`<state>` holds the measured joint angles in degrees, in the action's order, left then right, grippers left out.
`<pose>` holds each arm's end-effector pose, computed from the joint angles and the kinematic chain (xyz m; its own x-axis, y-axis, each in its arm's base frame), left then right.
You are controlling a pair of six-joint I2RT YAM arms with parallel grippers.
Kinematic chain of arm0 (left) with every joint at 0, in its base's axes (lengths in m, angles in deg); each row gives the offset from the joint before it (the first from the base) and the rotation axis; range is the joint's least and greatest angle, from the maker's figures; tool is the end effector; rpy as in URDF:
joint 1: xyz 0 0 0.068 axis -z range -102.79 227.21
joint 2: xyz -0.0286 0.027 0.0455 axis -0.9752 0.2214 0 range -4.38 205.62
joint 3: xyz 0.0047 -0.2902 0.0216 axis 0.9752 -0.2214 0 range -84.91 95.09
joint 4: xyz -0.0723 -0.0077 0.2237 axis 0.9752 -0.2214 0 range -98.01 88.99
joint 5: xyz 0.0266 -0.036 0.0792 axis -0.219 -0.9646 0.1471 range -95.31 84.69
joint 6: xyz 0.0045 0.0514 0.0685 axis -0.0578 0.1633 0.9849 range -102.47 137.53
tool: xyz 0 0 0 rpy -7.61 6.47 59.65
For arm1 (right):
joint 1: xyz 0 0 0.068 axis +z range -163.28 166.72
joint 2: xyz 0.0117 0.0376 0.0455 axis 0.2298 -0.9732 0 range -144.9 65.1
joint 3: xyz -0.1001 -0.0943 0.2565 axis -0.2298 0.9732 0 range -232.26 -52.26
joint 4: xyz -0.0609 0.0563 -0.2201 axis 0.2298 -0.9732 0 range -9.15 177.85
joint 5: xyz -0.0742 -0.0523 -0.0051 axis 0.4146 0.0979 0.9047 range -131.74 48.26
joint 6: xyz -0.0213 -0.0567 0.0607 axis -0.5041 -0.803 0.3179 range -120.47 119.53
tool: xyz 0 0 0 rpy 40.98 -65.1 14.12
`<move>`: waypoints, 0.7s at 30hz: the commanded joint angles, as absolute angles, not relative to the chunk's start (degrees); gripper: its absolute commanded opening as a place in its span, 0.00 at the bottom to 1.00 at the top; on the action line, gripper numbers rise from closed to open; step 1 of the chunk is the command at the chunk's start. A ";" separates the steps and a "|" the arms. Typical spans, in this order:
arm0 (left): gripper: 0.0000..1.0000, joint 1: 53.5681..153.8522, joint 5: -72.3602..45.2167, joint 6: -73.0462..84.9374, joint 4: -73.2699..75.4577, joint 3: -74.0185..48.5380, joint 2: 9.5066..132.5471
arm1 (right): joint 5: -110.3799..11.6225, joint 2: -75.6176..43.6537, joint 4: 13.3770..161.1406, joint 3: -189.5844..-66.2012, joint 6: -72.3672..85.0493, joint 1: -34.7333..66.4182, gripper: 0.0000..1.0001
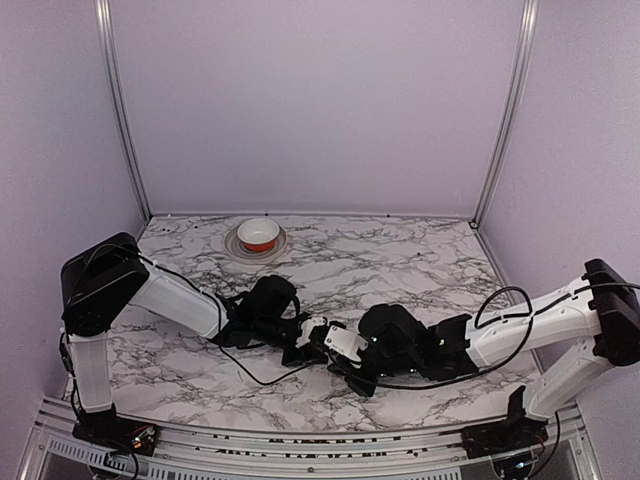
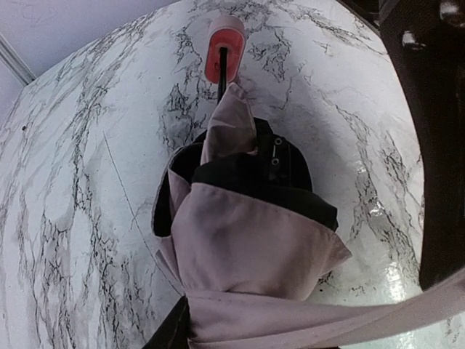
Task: Put away the umbrella
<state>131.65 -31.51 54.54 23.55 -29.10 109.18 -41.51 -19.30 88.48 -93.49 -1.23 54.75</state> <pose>0.2160 -0.3597 0.1438 0.3147 0.4887 -0.8137 0.9460 -0.0915 0.3109 0.1131 0.2798 0.1892 -0.2406 -0.6320 -0.7367 -0.9296 0.3684 -0.0124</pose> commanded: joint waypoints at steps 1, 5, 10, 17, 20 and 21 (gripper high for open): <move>0.00 128.89 -28.81 50.66 14.02 -29.97 112.77 | -30.23 -19.78 85.43 -95.77 -21.53 60.99 0.00; 0.00 128.46 -29.08 50.89 14.02 -29.68 113.18 | -28.07 -20.35 83.27 -96.82 -27.24 62.90 0.00; 0.00 128.36 -29.39 51.03 14.27 -29.28 113.47 | -34.35 -18.14 84.60 -94.98 -33.29 63.73 0.06; 0.00 128.54 -26.50 54.37 15.34 -30.85 112.24 | -32.32 -16.11 80.93 -96.16 -35.16 63.95 0.38; 0.00 128.54 -26.19 54.59 16.05 -30.97 112.27 | -32.44 -11.83 80.45 -95.90 -33.38 63.84 0.41; 0.00 128.54 -26.33 54.49 16.29 -30.95 112.32 | -32.70 -9.69 81.09 -95.23 -32.93 63.53 0.42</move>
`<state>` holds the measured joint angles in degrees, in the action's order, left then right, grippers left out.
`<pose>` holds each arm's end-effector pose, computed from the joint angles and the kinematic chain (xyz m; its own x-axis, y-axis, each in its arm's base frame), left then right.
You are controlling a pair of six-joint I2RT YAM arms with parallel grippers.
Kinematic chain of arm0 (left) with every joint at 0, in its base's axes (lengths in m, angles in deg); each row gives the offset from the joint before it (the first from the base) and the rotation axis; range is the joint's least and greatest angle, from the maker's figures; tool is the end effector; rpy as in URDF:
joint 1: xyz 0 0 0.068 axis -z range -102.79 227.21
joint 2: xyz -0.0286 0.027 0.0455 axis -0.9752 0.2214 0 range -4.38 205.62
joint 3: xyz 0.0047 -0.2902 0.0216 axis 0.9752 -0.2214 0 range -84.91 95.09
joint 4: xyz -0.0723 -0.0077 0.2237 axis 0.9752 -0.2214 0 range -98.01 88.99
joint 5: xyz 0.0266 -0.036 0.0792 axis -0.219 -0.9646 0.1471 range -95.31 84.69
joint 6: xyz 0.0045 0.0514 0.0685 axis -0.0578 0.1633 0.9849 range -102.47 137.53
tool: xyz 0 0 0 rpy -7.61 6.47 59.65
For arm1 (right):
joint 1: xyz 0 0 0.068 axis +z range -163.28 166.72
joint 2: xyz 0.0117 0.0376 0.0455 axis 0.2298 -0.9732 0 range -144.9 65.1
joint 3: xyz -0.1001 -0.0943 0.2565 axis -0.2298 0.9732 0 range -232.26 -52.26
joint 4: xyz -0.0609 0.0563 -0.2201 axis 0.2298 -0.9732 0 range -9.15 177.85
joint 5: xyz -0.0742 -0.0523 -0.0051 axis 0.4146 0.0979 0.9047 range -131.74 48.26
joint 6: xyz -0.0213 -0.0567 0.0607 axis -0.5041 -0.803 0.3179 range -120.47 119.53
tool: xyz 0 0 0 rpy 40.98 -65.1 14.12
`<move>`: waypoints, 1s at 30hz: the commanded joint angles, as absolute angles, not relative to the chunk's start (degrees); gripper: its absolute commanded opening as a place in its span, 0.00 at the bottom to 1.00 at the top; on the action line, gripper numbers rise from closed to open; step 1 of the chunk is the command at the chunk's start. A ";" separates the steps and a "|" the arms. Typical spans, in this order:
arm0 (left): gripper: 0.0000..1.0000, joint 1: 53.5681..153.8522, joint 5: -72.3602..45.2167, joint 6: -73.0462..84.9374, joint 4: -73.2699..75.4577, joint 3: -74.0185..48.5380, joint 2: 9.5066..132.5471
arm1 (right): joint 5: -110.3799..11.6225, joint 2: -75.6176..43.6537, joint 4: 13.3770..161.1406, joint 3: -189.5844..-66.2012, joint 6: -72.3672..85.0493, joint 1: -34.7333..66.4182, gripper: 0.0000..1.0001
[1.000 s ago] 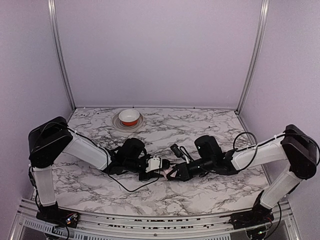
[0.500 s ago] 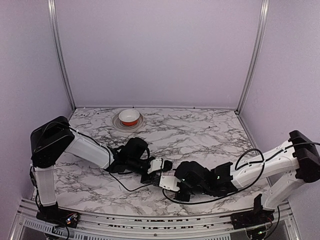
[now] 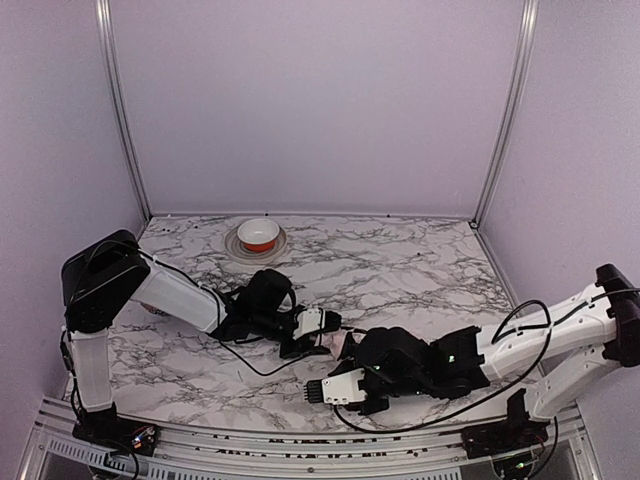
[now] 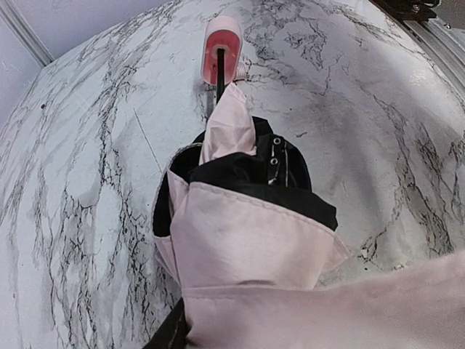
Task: Put away the umbrella
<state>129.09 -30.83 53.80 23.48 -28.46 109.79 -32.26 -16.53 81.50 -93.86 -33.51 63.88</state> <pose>0.2344 -0.3516 0.1424 0.2790 0.5094 -0.8141 0.9518 -0.0346 0.3047 0.0755 0.2760 0.1922 0.3758 -0.7715 -0.5134 -0.8727 -0.1083 -0.4760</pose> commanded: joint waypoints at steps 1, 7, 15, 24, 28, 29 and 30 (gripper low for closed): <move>0.00 128.54 -26.59 54.32 16.57 -31.01 112.34 | -34.09 -7.40 81.77 -94.57 -32.19 62.47 0.45; 0.00 128.54 -29.16 52.91 19.32 -32.12 111.38 | -51.76 1.80 90.97 -86.56 -30.87 47.45 0.71; 0.00 128.54 -31.16 52.74 19.47 -32.25 110.15 | -57.48 -8.27 106.24 -82.22 -38.48 35.98 0.80; 0.00 128.48 -33.48 52.90 19.14 -32.36 109.30 | -62.60 -25.37 109.23 -86.69 -49.81 35.36 1.00; 0.00 128.37 -35.13 53.13 17.90 -31.82 109.61 | -59.86 -31.02 114.92 -87.35 -55.54 35.40 0.98; 0.00 128.36 -35.57 53.33 17.36 -31.64 109.59 | -58.80 -32.13 116.69 -87.52 -56.18 35.38 0.97; 0.00 128.36 -35.95 53.48 16.88 -31.45 109.61 | -57.70 -33.06 118.54 -87.72 -56.27 35.38 0.97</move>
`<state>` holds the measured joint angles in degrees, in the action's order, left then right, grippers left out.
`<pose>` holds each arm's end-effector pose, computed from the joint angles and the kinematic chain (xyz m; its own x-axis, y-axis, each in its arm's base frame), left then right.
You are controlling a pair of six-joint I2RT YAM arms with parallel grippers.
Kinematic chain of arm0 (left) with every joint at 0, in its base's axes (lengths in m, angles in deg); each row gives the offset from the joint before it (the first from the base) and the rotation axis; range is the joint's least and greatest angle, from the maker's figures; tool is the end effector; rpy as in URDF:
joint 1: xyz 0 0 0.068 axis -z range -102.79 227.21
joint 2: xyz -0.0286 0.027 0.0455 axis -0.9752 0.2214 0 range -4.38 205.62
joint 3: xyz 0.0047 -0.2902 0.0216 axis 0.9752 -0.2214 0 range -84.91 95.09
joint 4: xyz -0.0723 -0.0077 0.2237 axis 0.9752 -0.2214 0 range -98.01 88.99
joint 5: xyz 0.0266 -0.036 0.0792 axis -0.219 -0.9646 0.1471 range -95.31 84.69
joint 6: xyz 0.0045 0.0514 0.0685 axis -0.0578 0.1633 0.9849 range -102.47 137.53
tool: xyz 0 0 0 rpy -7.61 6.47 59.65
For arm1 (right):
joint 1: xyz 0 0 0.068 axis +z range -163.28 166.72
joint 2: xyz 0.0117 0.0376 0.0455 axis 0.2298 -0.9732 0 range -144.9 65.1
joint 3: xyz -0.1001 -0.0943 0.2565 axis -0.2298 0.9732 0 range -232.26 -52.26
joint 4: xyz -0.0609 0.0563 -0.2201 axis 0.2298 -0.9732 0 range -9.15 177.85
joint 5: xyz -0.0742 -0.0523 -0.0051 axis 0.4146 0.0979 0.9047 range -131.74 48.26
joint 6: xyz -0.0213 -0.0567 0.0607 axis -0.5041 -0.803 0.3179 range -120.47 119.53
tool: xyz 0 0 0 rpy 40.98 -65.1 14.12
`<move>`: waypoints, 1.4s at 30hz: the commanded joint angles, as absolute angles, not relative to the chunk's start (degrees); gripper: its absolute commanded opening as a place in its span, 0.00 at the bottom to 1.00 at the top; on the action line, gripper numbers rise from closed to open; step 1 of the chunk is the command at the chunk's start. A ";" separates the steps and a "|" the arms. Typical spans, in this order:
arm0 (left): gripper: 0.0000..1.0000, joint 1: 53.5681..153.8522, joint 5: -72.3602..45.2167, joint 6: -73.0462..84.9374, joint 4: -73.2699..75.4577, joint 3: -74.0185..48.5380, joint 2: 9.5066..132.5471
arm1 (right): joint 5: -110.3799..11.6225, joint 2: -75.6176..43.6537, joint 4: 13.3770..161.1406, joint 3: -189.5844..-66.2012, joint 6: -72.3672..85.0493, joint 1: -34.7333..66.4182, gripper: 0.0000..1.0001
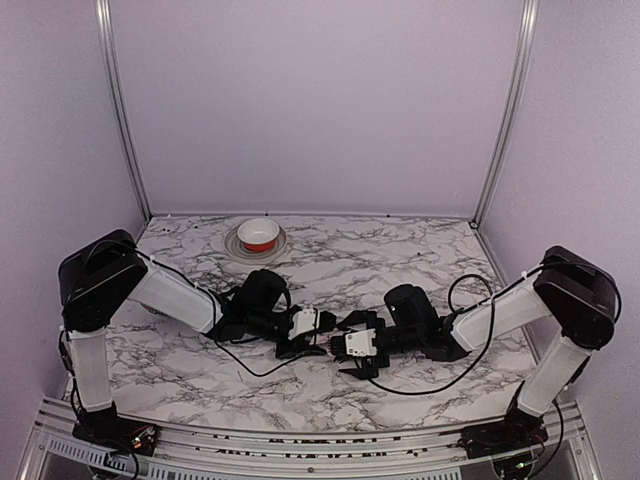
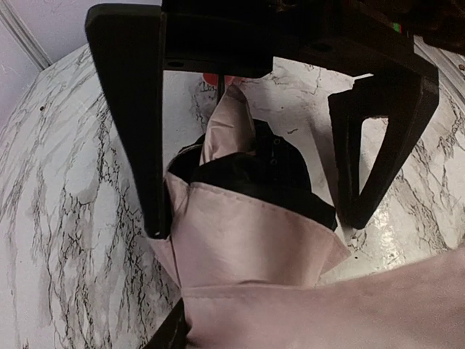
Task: Put away the umbrella
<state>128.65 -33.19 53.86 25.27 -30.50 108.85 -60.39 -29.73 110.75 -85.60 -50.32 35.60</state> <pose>0.2303 -0.3457 0.1432 0.2851 0.4826 -0.8281 0.9534 -0.0537 0.2970 0.1881 0.2524 0.1426 0.4067 -0.6352 -0.6565 -0.8798 -0.0789 -0.4687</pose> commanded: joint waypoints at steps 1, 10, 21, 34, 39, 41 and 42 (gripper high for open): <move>0.00 128.32 -36.22 53.56 16.45 -31.33 109.59 | -56.93 -33.89 120.09 -88.02 -56.51 35.37 0.97; 0.00 128.28 -35.92 53.86 15.17 -30.27 109.66 | -62.78 -37.71 115.57 -92.63 -58.75 35.95 0.75; 0.00 127.75 -37.57 52.00 15.00 -29.07 111.37 | -59.38 -33.75 125.23 -86.15 -56.85 41.08 0.37; 0.38 127.57 -33.76 50.57 14.81 -27.96 110.72 | -56.42 -34.95 124.62 -86.64 -53.94 41.19 0.05; 0.58 127.57 -32.67 51.76 14.84 -28.88 108.39 | -53.96 -35.30 124.89 -86.66 -54.28 40.96 0.01; 0.65 127.62 -32.63 52.49 14.84 -29.65 107.18 | -52.28 -35.66 125.03 -86.92 -54.14 40.94 0.00; 0.67 127.65 -32.64 52.92 14.86 -30.10 106.61 | -51.86 -35.78 124.83 -87.03 -54.08 40.83 0.00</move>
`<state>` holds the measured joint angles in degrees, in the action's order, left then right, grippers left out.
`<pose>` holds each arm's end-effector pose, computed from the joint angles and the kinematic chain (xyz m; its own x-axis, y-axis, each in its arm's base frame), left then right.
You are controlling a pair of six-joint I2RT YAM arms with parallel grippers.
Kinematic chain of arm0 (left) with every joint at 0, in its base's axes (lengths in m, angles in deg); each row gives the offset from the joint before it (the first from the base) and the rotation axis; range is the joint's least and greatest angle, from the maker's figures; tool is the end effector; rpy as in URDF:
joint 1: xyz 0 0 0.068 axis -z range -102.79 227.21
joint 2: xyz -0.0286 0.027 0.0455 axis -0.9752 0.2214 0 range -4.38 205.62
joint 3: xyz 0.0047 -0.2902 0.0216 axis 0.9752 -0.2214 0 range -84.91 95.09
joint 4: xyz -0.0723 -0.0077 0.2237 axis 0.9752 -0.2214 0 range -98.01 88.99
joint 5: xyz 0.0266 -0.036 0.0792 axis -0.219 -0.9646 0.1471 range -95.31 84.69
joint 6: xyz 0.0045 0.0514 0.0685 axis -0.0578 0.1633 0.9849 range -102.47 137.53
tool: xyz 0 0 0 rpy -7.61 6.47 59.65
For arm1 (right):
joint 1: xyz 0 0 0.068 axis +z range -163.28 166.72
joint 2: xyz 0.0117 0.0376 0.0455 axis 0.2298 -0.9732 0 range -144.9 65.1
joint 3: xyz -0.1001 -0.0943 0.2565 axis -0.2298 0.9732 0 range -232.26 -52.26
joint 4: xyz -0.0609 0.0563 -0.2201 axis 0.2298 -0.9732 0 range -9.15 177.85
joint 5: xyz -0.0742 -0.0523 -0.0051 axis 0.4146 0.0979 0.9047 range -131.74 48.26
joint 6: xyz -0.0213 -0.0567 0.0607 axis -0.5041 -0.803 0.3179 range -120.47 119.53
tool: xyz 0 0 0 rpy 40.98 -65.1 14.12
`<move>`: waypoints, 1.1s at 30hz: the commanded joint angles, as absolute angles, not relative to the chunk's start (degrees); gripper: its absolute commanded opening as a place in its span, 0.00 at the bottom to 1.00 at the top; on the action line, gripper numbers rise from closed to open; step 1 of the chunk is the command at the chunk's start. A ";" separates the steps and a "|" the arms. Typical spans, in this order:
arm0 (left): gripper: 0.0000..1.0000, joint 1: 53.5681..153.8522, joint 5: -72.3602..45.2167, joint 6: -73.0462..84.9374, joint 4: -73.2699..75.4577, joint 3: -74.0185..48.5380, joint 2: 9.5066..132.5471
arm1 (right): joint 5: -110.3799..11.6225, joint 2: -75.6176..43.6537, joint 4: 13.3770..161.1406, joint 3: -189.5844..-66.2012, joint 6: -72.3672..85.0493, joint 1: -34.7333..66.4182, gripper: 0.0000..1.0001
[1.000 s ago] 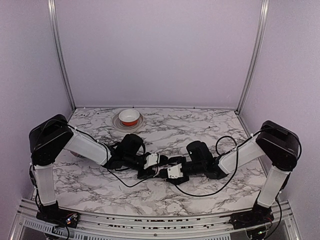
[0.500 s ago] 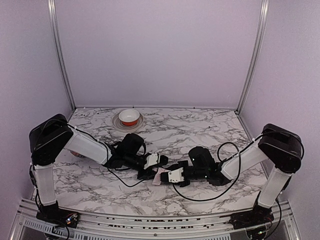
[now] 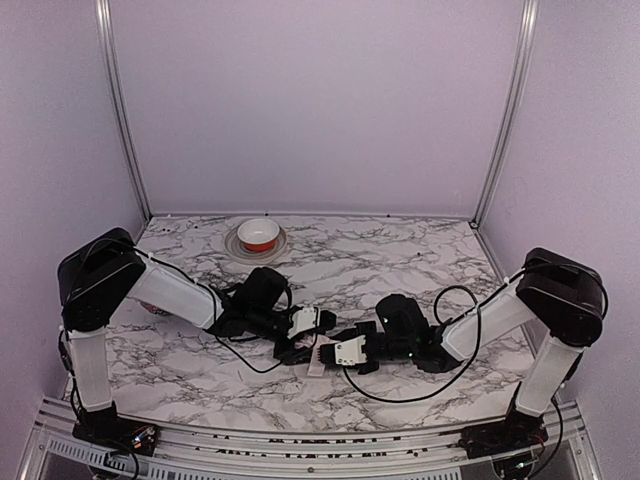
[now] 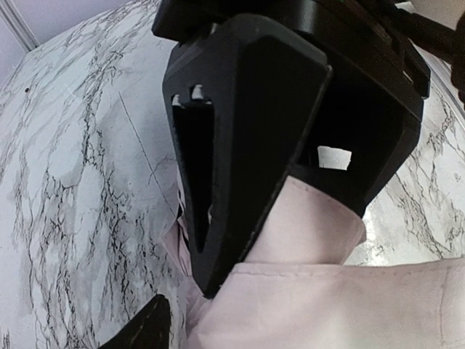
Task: Put away the umbrella
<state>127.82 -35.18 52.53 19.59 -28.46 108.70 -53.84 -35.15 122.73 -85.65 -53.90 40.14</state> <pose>0.2330 -0.3432 0.1436 0.2254 0.5094 -0.8305 0.9724 -0.0650 0.2240 0.1875 0.2794 0.1377 0.5277 -0.6066 -0.5946 -0.7845 -0.0796 -0.6150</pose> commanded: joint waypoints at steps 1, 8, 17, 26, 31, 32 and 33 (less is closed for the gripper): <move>0.70 127.66 -32.45 53.21 14.84 -30.62 106.09 | -51.70 -35.86 124.79 -87.13 -53.97 40.71 0.00; 0.89 128.23 -33.54 53.60 14.77 -31.94 103.33 | -50.53 -36.04 124.94 -87.38 -52.81 40.34 0.00; 0.99 128.71 -26.40 53.53 14.82 -34.64 97.44 | -47.92 -36.39 126.61 -87.02 -52.87 39.98 0.00; 0.99 129.58 -5.62 54.41 10.37 -39.08 84.66 | -46.45 -35.85 128.37 -86.17 -53.03 39.82 0.00; 0.99 128.34 -3.64 48.31 13.69 -39.89 78.77 | -46.66 -36.29 129.74 -86.04 -53.07 39.71 0.00; 0.99 127.65 -6.28 43.40 17.58 -40.47 78.27 | -46.66 -36.37 130.29 -86.01 -52.97 39.67 0.00; 0.99 127.03 -9.83 38.04 20.81 -40.76 78.17 | -46.66 -36.47 130.82 -86.08 -52.93 39.63 0.00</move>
